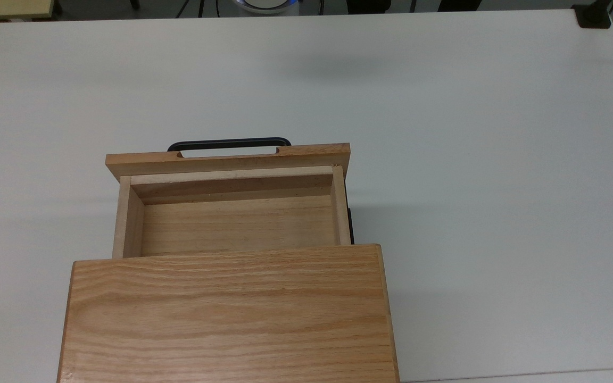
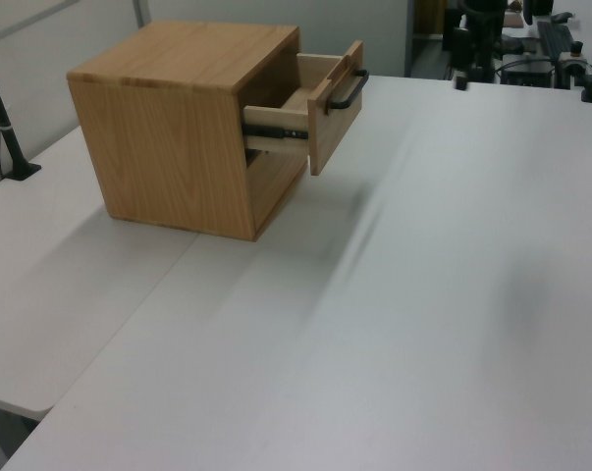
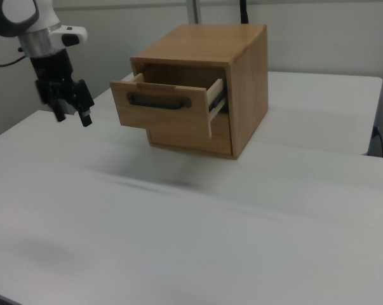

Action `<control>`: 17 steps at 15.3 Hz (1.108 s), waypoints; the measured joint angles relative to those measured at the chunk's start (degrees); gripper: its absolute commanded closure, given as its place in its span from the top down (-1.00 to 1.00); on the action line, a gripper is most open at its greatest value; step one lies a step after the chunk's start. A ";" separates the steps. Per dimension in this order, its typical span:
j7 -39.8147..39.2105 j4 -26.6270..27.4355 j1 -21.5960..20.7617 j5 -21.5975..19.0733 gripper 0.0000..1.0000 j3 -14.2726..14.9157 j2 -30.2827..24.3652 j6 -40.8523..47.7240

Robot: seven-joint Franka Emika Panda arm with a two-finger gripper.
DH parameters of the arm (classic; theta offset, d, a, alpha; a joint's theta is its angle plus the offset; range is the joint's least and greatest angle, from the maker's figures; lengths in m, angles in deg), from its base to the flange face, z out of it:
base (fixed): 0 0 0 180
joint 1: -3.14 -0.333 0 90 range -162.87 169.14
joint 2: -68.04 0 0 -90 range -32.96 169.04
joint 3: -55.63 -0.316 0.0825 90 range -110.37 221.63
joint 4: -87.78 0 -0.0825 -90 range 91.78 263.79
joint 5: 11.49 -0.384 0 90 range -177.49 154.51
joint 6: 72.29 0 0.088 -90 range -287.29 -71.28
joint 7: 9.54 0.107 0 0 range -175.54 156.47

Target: Open the drawer by sliding it

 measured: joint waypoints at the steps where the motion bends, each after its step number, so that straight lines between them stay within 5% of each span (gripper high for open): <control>1: -5.14 -0.68 0.11 0.01 1.00 0.02 0.05 2.50; 5: -13.65 -2.73 0.92 0.75 1.00 1.07 2.22 4.42; 9: -14.27 -4.99 0.92 6.27 1.00 0.76 7.13 4.41; 17: -14.27 -8.92 0.95 6.62 1.00 0.75 10.00 4.41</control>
